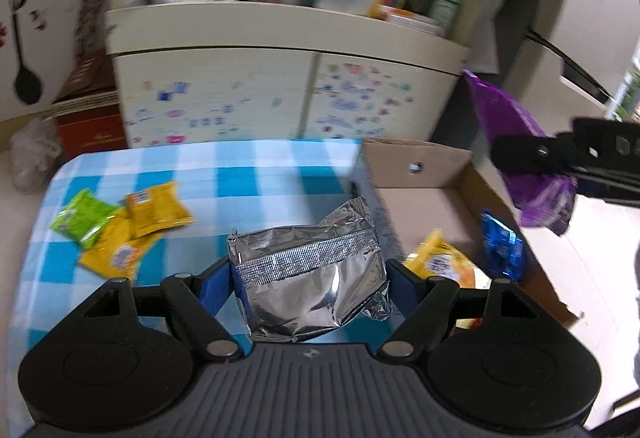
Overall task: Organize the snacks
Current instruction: 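Carry the silver and purple packets over the cardboard box, then open both grippers to drop the silver and purple packets into the box, then move both grippers back over the blue and yellow packets on the tablecloth, then grasp the light-blue packet with the left gripper while the right gripper grasps a yellow packet, then carry the light-blue and yellow packets over the cardboard box with both grippers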
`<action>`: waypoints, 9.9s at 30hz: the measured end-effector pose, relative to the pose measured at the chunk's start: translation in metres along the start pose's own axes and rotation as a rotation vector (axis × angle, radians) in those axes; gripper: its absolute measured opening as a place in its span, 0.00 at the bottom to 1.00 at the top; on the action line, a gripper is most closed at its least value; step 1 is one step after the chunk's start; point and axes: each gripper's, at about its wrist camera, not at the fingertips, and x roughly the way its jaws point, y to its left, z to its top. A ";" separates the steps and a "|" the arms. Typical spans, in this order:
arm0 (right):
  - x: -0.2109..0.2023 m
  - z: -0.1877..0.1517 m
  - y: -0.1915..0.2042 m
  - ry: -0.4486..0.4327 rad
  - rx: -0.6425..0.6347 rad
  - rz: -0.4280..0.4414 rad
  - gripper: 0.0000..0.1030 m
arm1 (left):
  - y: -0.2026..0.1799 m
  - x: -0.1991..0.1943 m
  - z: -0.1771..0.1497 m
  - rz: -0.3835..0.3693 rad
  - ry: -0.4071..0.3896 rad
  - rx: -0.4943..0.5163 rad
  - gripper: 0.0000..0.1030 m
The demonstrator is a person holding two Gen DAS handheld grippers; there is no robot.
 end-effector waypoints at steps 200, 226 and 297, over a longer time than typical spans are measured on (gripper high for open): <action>0.243 -0.069 0.167 0.239 -0.358 0.124 0.66 | 0.153 0.059 -0.059 0.402 0.240 -0.311 1.00; 0.171 -0.032 0.134 0.232 -0.217 0.156 0.51 | 0.155 0.030 -0.033 0.268 0.140 -0.397 0.54; -0.004 0.023 -0.044 -0.068 0.100 -0.015 0.51 | -0.007 -0.001 0.010 -0.105 -0.055 -0.097 0.54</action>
